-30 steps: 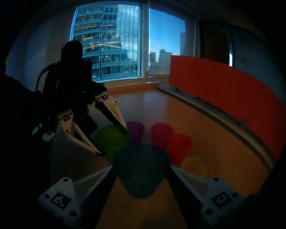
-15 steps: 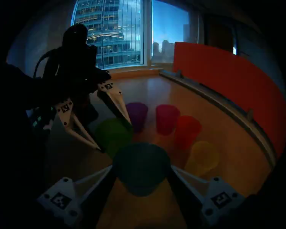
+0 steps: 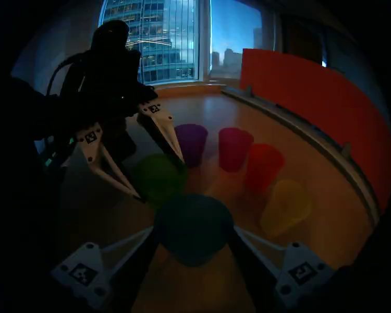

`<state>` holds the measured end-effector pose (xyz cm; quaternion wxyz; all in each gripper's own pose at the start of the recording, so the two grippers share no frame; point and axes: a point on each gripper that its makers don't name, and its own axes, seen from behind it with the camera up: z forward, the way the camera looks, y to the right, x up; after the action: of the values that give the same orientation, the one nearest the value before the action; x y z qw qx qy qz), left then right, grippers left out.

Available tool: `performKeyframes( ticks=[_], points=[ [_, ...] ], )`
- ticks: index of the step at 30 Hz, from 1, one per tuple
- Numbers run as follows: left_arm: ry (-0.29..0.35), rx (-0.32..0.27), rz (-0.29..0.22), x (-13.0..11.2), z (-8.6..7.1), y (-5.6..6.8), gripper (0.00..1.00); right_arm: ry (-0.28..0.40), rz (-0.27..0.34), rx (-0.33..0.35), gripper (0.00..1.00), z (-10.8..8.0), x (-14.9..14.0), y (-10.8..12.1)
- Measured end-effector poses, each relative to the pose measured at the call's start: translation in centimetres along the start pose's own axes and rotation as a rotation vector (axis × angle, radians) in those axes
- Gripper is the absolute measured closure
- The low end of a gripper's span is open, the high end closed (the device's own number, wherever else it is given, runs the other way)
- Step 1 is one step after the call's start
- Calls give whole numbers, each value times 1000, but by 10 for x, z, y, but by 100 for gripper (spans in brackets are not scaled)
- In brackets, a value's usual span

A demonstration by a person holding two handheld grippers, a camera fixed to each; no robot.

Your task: Pour water

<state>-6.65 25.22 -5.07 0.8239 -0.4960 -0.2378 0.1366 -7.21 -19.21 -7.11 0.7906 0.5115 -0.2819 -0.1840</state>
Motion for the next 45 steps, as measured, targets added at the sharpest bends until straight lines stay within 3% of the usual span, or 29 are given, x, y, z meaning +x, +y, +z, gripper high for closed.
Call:
performKeyframes(
  ticks=[38, 45],
  points=[
    [-1, 10, -30, -16, 1, 2, 11, 9, 21, -11, 9, 11, -15, -11],
    [-4, 13, -36, -16, 0, 0, 4, 7, 26, -12, 9, 11, -15, -11]
  ],
)
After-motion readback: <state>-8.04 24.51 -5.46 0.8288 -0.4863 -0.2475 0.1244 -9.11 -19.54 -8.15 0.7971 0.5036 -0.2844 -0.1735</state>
